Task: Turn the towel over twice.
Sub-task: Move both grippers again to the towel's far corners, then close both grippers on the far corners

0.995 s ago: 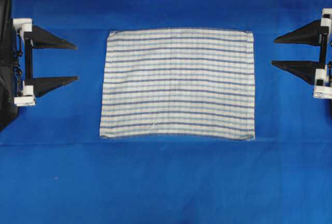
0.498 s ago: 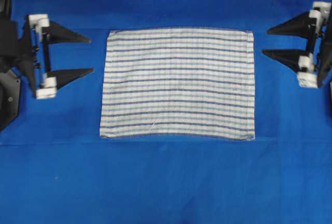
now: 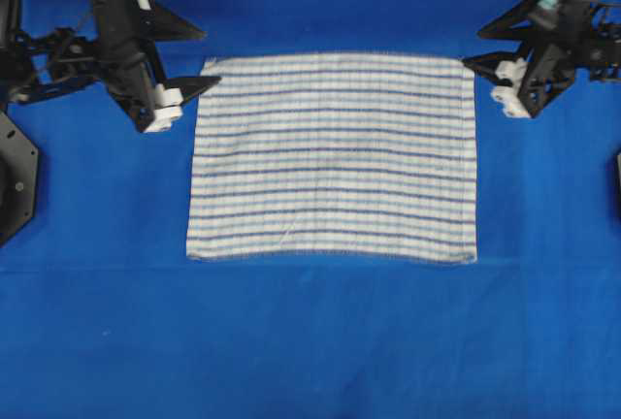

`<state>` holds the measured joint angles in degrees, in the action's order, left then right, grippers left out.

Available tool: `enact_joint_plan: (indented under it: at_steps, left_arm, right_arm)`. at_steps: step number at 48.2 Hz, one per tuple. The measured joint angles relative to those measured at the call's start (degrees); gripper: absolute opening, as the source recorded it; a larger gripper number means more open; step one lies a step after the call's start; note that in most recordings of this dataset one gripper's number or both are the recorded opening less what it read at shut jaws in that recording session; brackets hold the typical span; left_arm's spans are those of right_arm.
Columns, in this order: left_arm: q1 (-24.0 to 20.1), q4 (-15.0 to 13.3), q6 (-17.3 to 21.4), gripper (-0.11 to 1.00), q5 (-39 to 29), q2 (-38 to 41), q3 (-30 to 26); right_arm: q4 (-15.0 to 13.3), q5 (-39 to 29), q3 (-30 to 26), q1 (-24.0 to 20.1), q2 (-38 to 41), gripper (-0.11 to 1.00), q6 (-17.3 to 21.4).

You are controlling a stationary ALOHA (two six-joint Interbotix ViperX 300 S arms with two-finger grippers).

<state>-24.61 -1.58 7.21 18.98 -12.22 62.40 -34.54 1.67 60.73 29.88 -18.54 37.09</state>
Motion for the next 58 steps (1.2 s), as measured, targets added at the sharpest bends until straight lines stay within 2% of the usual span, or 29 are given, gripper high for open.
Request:
enact_joint_plan:
  at_steps: [8, 16, 29, 33, 36, 38, 45, 48, 58]
  left_arm:
    - [-2.7, 0.0, -0.1, 0.77, 2.3, 6.7, -1.2]
    - [-3.3, 0.0, -0.1, 0.77, 6.0, 11.6, -1.7]
    - [-3.3, 0.0, 0.0, 0.77, 8.0, 17.6, -2.8]
    - [-3.3, 0.0, -0.3, 0.74, 8.0, 18.3, -3.4]
    - [-3.5, 0.0, -0.3, 0.67, 7.9, 18.6, -3.6]
    - [-3.5, 0.1, -0.3, 0.56, 7.6, 18.7, -3.6]
    - [-3.6, 0.2, 0.0, 0.17, 6.0, 18.8, -3.9]
    - [-3.7, 0.2, 0.2, 0.03, 5.3, 18.8, -4.0]
    - [-3.7, 0.1, 0.1, 0.01, 3.1, 18.5, -4.3]
  right_arm:
    - [-0.2, 0.0, -1.6, 2.2, 7.6, 0.64, -0.2]
    - [-0.4, 0.2, -3.1, 3.1, 12.9, 0.64, -0.6]
    - [-0.6, 0.3, -4.7, 3.4, 17.1, 0.64, -0.6]
    - [-0.6, 0.4, -4.8, 3.6, 17.5, 0.63, -0.6]
    - [-0.6, 0.4, -4.9, 3.6, 17.7, 0.59, -0.6]
    - [-0.7, 0.4, -4.8, 3.7, 17.8, 0.52, -0.7]
    - [-1.1, 0.8, -4.7, 3.7, 17.9, 0.1, -0.7]
    - [-1.1, 1.0, -4.6, 3.7, 17.9, 0.03, -0.7]
    - [-1.1, 1.4, -4.5, 3.7, 17.9, 0.03, -0.7]
